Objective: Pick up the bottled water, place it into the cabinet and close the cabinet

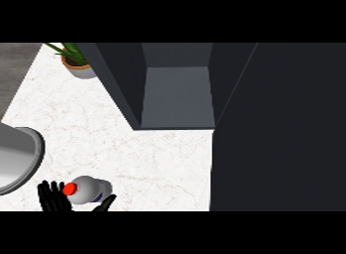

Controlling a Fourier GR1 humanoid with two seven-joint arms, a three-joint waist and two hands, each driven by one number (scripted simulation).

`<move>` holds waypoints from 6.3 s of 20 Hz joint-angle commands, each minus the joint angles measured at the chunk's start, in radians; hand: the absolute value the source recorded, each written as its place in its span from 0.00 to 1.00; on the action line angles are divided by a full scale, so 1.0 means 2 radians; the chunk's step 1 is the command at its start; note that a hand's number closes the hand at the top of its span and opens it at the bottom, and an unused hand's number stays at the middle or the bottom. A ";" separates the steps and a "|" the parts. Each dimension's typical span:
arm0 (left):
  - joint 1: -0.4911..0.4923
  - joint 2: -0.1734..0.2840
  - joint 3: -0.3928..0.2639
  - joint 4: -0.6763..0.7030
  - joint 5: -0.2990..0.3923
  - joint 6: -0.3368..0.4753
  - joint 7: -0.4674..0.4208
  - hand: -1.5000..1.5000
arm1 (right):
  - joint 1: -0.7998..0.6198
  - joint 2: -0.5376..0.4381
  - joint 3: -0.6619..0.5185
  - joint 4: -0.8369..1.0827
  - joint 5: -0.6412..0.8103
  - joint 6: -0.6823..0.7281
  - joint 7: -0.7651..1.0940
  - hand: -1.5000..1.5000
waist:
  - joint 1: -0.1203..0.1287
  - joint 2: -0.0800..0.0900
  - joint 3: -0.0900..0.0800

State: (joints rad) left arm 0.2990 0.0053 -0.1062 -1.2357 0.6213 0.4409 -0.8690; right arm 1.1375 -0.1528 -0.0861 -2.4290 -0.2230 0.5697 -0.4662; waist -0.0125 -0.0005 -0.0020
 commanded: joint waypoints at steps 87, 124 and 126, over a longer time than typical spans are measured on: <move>-0.594 -0.003 -0.164 0.142 -0.092 0.139 0.303 1.00 | -0.083 -0.004 -0.102 -0.019 -0.117 0.028 0.077 0.00 | -0.009 0.003 0.001; -0.754 0.022 -0.057 0.480 -0.057 0.026 0.134 0.00 | -0.112 -0.003 -0.092 -0.031 -0.108 0.031 0.096 0.00 | -0.018 0.009 0.000; -0.761 -0.002 -0.056 0.454 -0.044 0.025 0.146 0.00 | -0.127 -0.005 -0.092 -0.023 -0.104 0.018 0.106 0.00 | -0.014 0.005 0.000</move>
State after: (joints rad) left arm -1.2041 0.0089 -0.2419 -0.2859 0.5037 0.5459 -0.5704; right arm 0.8819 -0.1729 -0.2729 -2.3679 -0.3833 0.6469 -0.3185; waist -0.0468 0.0142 -0.0015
